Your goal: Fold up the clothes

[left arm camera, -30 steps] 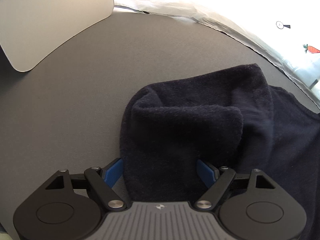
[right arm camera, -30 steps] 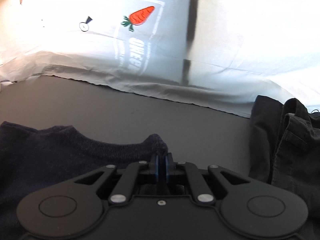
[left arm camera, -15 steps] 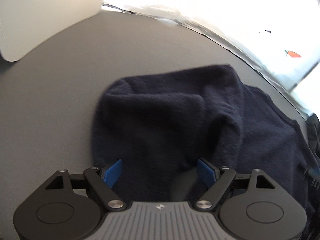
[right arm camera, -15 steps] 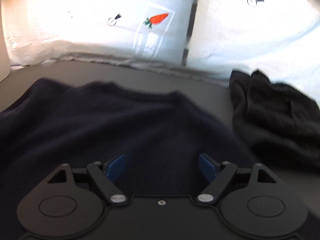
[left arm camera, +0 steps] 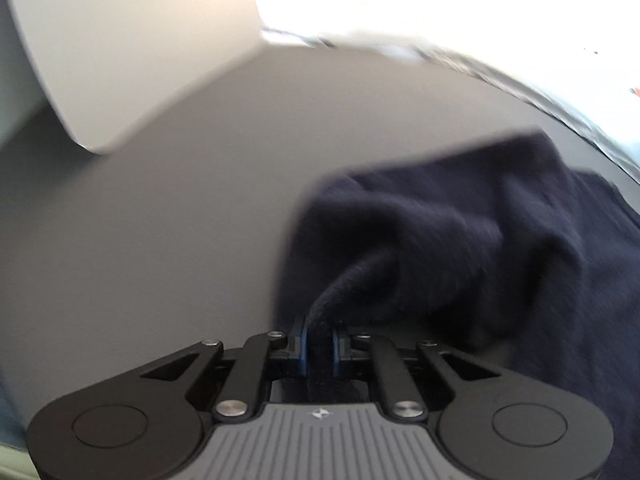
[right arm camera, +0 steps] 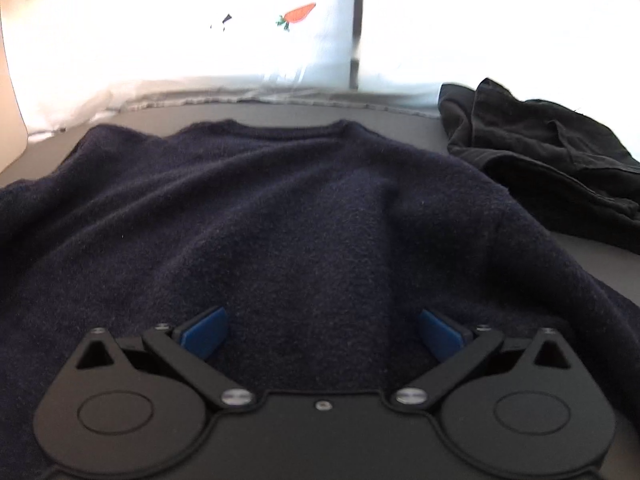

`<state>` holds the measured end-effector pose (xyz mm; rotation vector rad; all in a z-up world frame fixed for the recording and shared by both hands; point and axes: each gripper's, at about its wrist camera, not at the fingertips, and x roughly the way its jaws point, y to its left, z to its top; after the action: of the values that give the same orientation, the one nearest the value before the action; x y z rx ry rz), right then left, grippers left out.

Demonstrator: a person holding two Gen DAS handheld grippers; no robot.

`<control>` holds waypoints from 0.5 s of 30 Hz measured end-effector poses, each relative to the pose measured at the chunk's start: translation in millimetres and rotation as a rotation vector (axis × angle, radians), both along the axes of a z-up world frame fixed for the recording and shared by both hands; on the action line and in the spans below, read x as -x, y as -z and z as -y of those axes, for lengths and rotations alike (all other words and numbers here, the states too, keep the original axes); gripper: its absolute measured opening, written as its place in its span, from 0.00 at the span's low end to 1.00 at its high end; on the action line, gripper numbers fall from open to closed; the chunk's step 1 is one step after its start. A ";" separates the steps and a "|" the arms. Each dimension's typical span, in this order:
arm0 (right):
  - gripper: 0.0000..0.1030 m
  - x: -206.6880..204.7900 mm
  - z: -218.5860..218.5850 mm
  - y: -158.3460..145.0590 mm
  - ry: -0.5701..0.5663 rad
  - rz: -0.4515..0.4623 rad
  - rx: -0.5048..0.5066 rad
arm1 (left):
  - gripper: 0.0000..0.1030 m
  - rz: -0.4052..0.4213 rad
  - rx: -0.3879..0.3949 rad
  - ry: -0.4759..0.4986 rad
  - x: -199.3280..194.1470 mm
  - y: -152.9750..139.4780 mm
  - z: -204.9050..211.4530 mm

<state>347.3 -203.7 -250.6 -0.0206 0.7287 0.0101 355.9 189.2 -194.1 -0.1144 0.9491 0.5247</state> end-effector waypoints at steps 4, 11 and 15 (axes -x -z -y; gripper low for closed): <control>1.00 0.7 1.2 1.0 0.003 0.013 -0.003 | 0.12 0.056 -0.220 -0.063 4.6 -28.9 -32.2; 1.00 0.1 2.4 1.6 0.006 0.018 -0.003 | 0.26 -0.031 -0.451 -0.141 -2.9 -27.7 -75.6; 1.00 0.1 2.5 1.6 0.009 0.017 -0.003 | 0.42 -0.070 -0.247 -0.244 10.4 -18.5 -87.2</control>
<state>347.2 -206.1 -252.2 -0.0148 0.7117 0.0023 345.4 276.4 -175.6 0.0119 0.9365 0.8718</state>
